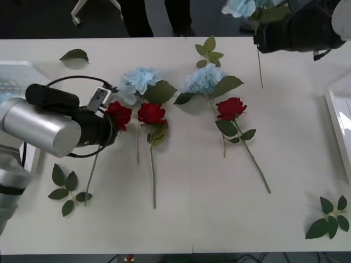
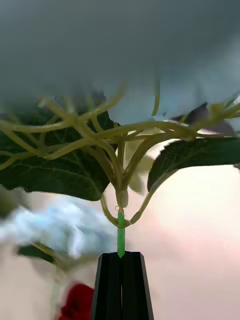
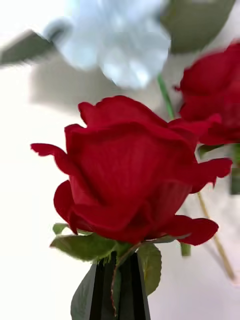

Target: Place the red flowers into the right box and the blue flowers into the left box. If a person shows an open palm, hand one flower to the person first, then continue sorting.

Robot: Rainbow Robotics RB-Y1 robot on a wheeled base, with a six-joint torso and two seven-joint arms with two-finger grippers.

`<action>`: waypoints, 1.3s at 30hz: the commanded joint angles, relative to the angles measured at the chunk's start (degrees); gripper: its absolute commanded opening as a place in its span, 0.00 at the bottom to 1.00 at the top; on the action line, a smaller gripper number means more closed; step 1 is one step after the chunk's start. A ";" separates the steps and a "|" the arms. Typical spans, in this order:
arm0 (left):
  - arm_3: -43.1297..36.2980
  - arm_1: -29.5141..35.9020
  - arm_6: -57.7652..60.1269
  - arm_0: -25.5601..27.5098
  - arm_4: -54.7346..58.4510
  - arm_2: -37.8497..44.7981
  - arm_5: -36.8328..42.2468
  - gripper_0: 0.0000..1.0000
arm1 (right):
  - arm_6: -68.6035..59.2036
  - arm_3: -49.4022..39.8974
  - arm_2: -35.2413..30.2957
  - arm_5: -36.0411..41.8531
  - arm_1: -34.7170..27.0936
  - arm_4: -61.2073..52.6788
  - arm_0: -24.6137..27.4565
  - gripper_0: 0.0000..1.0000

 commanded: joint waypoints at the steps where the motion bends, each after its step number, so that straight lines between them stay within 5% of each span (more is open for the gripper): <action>1: -7.11 1.99 -1.52 0.36 4.77 5.03 6.16 0.00 | 6.46 -2.86 -1.33 -3.38 2.20 -10.73 -2.12 0.00; 14: -10.18 2.26 -2.57 1.15 14.27 11.79 9.23 0.00 | 28.69 -2.77 -2.91 -3.73 6.77 -32.26 -1.77 0.00; 27: -7.98 2.43 -3.89 2.47 9.26 10.30 8.44 0.00 | 30.45 2.15 -3.09 0.13 3.87 -29.19 -1.68 0.00; 33: -1.66 2.43 -4.51 2.82 2.84 5.55 0.00 0.00 | 31.50 2.15 -3.09 0.57 3.78 -31.47 -1.68 0.00; 34: -0.87 2.43 -4.59 2.82 2.22 5.20 -1.14 0.07 | 31.86 2.15 -3.09 0.66 3.78 -31.82 -1.68 0.00; 35: -0.07 2.43 -4.77 2.82 1.70 4.85 -2.37 0.41 | 32.30 2.15 -3.09 0.84 3.78 -32.09 -1.68 0.00; 37: 0.54 2.43 -4.86 2.82 1.26 4.50 -3.51 0.82 | 32.91 2.07 -3.09 1.01 3.87 -32.44 -1.68 0.00; 39: 0.54 2.34 -5.03 2.82 1.26 4.59 -3.51 1.00 | 33.44 2.15 -3.18 1.27 3.78 -33.05 -1.68 0.00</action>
